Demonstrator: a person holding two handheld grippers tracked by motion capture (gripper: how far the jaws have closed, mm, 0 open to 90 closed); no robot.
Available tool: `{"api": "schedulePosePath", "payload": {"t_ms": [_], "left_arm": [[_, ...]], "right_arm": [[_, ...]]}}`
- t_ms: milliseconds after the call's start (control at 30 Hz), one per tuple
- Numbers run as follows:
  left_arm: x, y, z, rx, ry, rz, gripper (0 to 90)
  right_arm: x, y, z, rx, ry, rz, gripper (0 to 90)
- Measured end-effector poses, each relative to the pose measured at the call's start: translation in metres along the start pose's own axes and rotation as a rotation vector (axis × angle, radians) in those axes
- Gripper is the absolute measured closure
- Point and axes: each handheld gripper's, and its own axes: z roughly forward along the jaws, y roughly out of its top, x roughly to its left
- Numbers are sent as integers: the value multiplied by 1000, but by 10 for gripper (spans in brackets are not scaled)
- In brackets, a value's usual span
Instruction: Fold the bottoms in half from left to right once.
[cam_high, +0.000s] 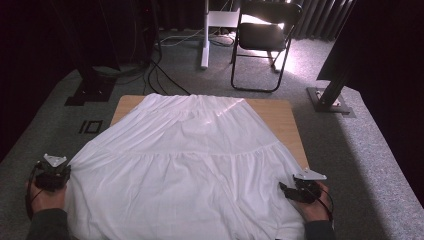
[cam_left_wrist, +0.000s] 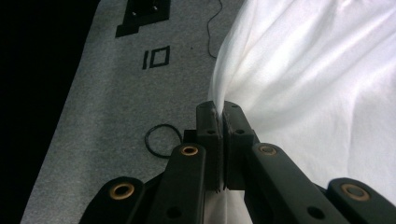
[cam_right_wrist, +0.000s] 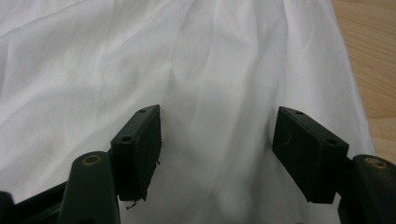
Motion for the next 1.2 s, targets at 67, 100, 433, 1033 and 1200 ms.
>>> {"api": "schedulePosePath", "payload": {"t_ms": [67,100,433,1033,1200], "left_arm": [[1,0,2,2,11,-2,883],[2,0,3,5,17,-10,883],[4,9,-16,-52,-12,-46,882],[-119,115,-160,-527,-539,195,880],[-204,149,-181,-597,-768,348,880]], "right_arm": [[-6,2,-1,24,-51,26,369],[-6,2,-1,24,-51,26,369],[-21,-5,-3,6,-71,117,411],[-16,-4,0,-6,-57,112,407],[-16,-4,0,-6,-57,111,407]]}}
